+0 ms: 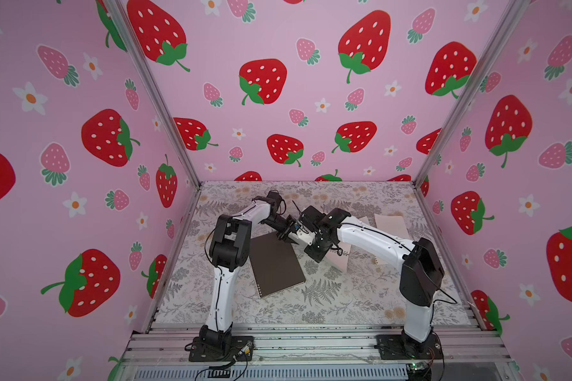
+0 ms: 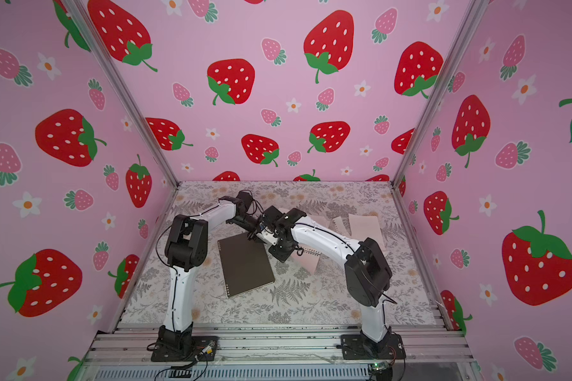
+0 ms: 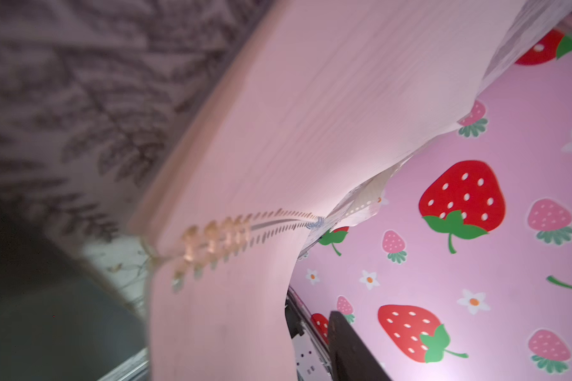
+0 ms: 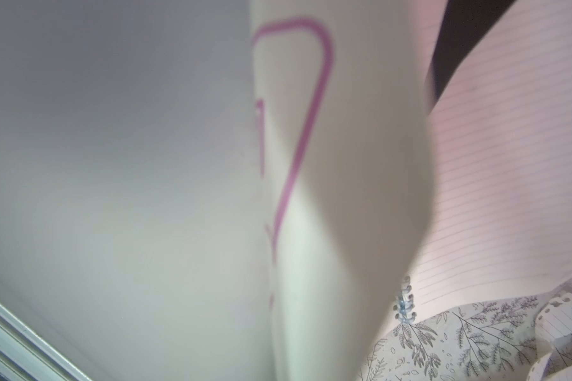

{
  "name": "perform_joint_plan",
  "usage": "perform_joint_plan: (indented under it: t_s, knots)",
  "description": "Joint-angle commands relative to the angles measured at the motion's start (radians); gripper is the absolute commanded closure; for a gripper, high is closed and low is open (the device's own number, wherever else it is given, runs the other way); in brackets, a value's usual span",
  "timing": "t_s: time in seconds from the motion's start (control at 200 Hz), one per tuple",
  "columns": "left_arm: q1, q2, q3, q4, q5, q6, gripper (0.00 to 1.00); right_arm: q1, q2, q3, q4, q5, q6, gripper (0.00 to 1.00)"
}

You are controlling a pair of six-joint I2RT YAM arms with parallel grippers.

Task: Tear off pages from different notebooks
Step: Close the notebook at the center of the board.

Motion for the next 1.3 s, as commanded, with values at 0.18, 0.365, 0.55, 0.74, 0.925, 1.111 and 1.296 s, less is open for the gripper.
perform_joint_plan:
  t_s: [0.18, 0.365, 0.55, 0.74, 0.925, 1.111, 1.296]
  knots:
    - [-0.009, -0.114, 0.045, -0.262, -0.238, 0.322, 0.24, -0.141, 0.064, 0.211, -0.151, -0.245, 0.042, 1.0]
    - [0.001, -0.175, 0.02, -0.291, -0.429, 0.392, 0.24, -0.214, 0.168, 0.396, -0.237, -0.4, 0.051, 1.0]
    - [0.02, -0.168, 0.045, -0.278, -0.381, 0.364, 0.26, -0.28, 0.363, 0.634, -0.298, -0.452, 0.011, 1.0]
    - [0.036, -0.184, 0.025, -0.296, -0.39, 0.375, 0.25, -0.375, 0.488, 0.759, -0.276, -0.508, 0.04, 1.0]
    - [0.092, -0.218, -0.002, -0.303, -0.446, 0.381, 0.24, -0.426, 0.52, 0.78, -0.224, -0.562, 0.03, 1.0]
    - [0.14, -0.255, 0.0, -0.303, -0.505, 0.387, 0.23, -0.473, 0.574, 0.8, -0.204, -0.601, 0.052, 1.0]
    - [0.139, -0.259, -0.001, -0.238, -0.434, 0.344, 0.23, -0.508, 0.591, 0.733, -0.14, -0.579, 0.171, 0.91]
